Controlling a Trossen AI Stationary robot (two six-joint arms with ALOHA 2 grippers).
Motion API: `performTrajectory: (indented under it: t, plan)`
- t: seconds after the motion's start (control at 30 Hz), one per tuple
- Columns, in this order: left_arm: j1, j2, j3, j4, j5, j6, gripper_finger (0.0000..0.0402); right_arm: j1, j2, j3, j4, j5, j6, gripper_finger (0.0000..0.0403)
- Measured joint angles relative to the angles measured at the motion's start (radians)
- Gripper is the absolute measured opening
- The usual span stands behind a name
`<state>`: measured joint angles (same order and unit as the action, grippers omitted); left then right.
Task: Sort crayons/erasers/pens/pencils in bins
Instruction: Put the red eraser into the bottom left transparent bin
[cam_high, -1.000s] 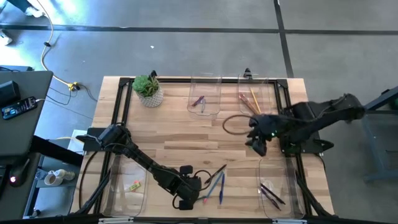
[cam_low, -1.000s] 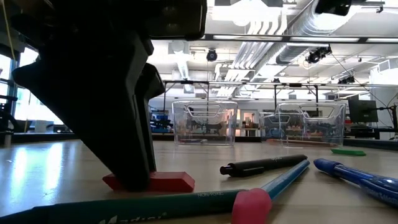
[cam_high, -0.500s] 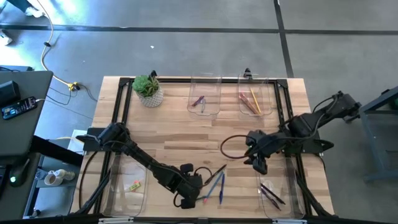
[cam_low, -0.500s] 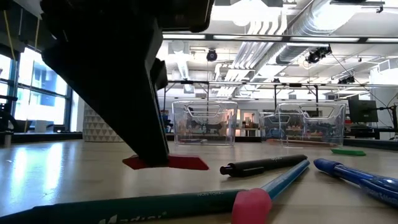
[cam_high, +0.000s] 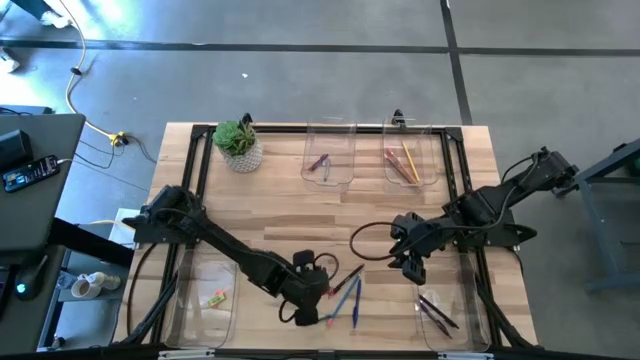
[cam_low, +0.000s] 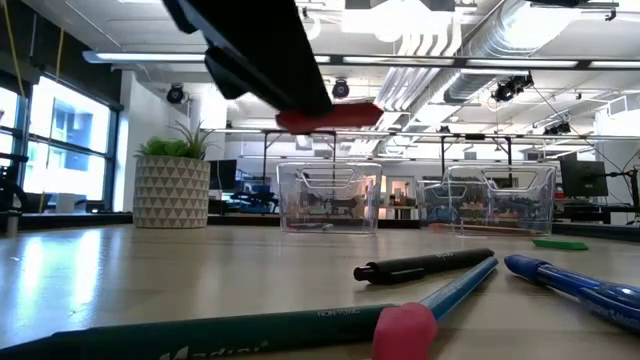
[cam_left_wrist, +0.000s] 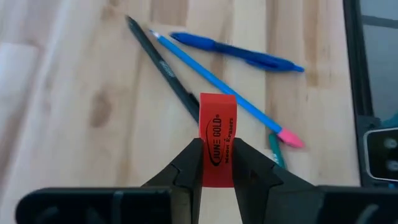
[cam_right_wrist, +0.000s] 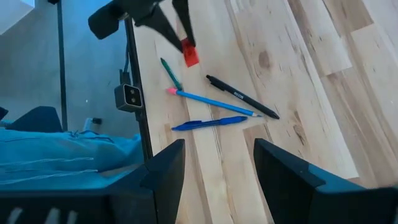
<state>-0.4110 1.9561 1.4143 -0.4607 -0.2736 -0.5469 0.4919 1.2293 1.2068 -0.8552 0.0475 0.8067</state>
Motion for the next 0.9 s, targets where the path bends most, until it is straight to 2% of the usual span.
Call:
performTrajectory:
  t: [0.13,0.43,0.67,0.9]
  plan:
    - [0.009,-0.051,0.000,-0.038,-0.016,0.016,0.0057,0.000,0.000,0.000,0.000,-0.003,0.000,0.0183]
    - [0.002,-0.198,0.000,-0.246,-0.077,-0.019,0.0057,0.000,0.000,0.000,0.001,-0.003,-0.002,0.0183]
    - [-0.046,-0.326,0.002,-0.445,-0.119,-0.141,0.0057,0.000,0.000,0.000,0.000,0.000,0.000,0.0183]
    - [-0.146,-0.404,0.000,-0.699,-0.149,-0.356,0.0058,-0.007,0.000,0.000,0.000,0.013,0.000,0.0183]
